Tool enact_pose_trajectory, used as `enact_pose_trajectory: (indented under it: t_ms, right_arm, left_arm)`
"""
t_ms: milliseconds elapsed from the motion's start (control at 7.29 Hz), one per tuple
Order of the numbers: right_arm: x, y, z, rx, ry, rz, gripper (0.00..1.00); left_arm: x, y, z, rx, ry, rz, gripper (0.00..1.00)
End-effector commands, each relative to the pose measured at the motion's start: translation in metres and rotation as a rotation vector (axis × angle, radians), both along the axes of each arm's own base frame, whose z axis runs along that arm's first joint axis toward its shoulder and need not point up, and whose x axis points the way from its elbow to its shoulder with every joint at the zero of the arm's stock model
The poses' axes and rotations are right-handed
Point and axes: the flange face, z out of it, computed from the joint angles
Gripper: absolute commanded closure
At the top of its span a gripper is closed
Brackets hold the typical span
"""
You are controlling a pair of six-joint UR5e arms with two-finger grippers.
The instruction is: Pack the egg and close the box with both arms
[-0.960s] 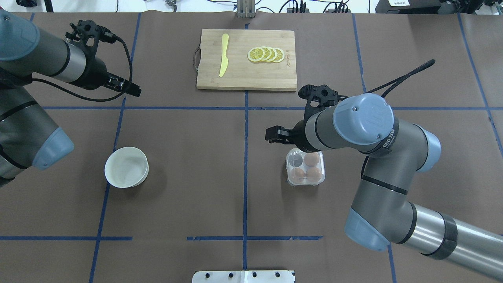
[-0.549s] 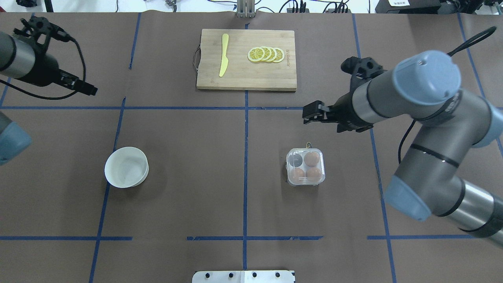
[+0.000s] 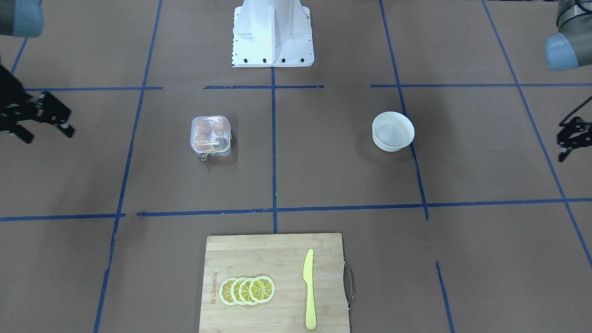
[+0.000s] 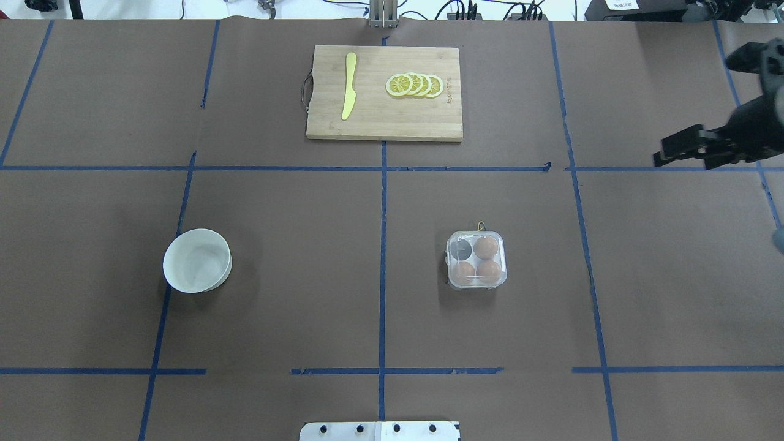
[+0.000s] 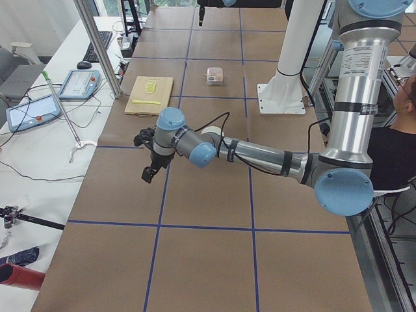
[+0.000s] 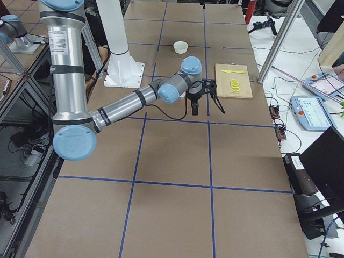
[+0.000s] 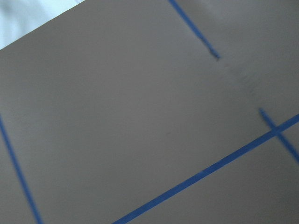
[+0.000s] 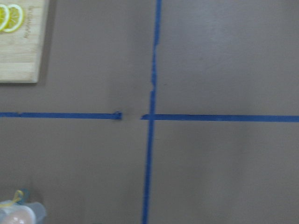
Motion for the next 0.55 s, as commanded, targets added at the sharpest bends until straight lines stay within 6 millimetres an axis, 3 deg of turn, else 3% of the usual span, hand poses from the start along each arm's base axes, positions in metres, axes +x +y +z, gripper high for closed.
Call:
enact_pose_trajectory:
  t_ms: [0,137,274,411]
  right_arm:
    - [0.113,0.01,0.113,0.014,0.0,-0.041,0.0]
    - [0.143,0.017,0.177,-0.003,-0.006,-0.072,0.0]
    - [0.161,0.018,0.193,0.012,0.0,-0.072,0.0]
    - [0.167,0.017,0.19,0.016,0.001,-0.059,0.0]
  left_arm:
    - [-0.096,0.016,0.069,-0.063,0.044,-0.012,0.01]
    - [-0.111,0.03,0.086,-0.095,0.05,-0.033,0.0]
    - [-0.11,0.037,0.098,-0.218,0.073,-0.036,0.0]
    - [-0.11,0.04,0.073,-0.297,0.08,-0.041,0.0]
